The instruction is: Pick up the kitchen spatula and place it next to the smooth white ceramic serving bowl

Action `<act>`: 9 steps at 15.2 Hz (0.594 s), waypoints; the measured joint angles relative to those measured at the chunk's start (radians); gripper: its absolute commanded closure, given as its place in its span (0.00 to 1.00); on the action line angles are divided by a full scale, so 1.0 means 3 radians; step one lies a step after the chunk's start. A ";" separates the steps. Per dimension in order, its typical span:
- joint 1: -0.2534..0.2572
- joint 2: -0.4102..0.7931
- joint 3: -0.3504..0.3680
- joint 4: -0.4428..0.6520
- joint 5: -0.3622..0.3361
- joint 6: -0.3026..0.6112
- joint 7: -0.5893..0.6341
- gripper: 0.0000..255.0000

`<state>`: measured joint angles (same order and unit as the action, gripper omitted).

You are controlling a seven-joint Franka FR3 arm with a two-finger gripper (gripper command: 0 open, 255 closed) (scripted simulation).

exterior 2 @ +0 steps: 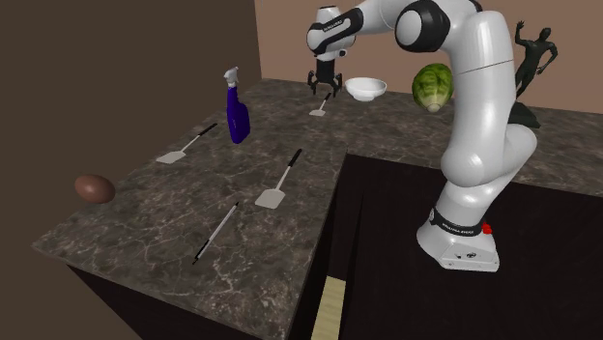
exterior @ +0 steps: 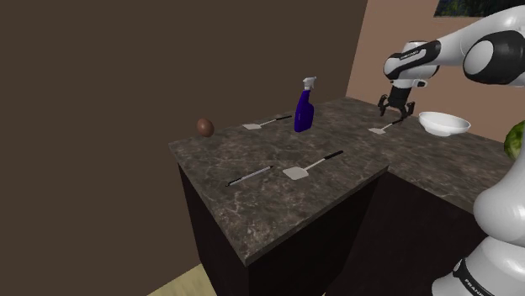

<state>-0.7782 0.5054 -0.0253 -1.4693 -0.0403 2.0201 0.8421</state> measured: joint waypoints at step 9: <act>0.0007 -0.0078 0.0002 0.0167 0.0001 -0.0247 -0.0002 0.00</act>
